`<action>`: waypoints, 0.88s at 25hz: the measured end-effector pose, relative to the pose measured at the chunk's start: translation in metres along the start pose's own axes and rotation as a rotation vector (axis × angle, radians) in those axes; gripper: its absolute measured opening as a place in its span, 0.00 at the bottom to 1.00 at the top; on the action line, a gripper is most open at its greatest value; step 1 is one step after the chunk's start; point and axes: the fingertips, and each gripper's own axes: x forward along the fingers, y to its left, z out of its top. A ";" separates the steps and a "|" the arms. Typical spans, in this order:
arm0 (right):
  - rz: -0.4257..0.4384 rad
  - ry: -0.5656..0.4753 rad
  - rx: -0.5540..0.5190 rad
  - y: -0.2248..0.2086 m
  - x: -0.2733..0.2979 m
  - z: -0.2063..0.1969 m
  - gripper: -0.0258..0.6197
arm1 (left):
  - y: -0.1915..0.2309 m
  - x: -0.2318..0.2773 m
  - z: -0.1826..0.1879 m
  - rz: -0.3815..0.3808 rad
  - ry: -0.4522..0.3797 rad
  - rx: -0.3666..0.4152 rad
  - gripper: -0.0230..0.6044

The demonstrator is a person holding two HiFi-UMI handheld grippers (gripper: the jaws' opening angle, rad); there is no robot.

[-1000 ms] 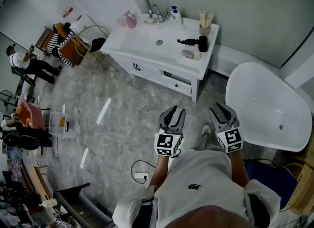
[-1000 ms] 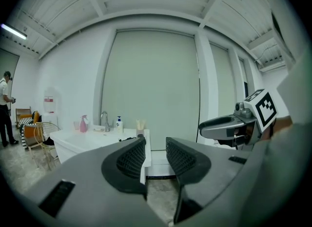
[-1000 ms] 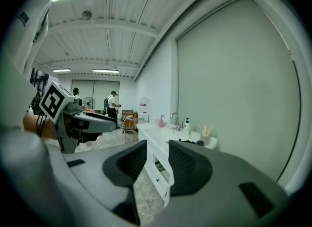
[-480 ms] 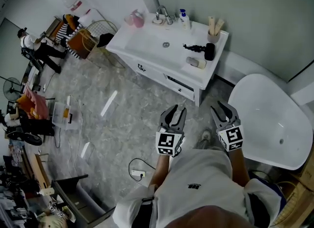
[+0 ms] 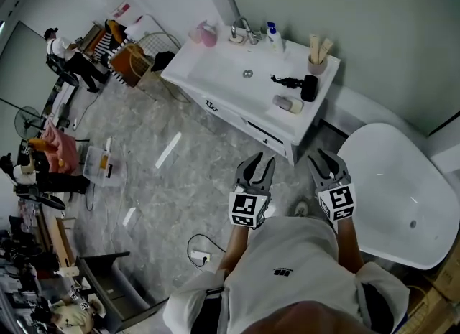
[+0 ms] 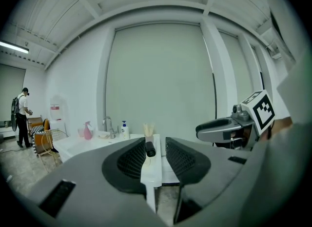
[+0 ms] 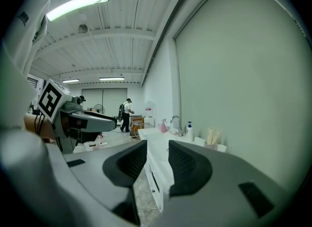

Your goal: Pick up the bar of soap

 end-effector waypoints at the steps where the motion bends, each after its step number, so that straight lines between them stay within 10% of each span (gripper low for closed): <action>1: 0.003 0.000 0.001 -0.005 0.002 0.000 0.27 | 0.000 0.004 0.001 0.005 0.003 0.000 0.27; 22: 0.047 -0.011 0.000 -0.061 0.046 0.001 0.27 | 0.012 0.063 0.002 0.072 -0.012 -0.021 0.26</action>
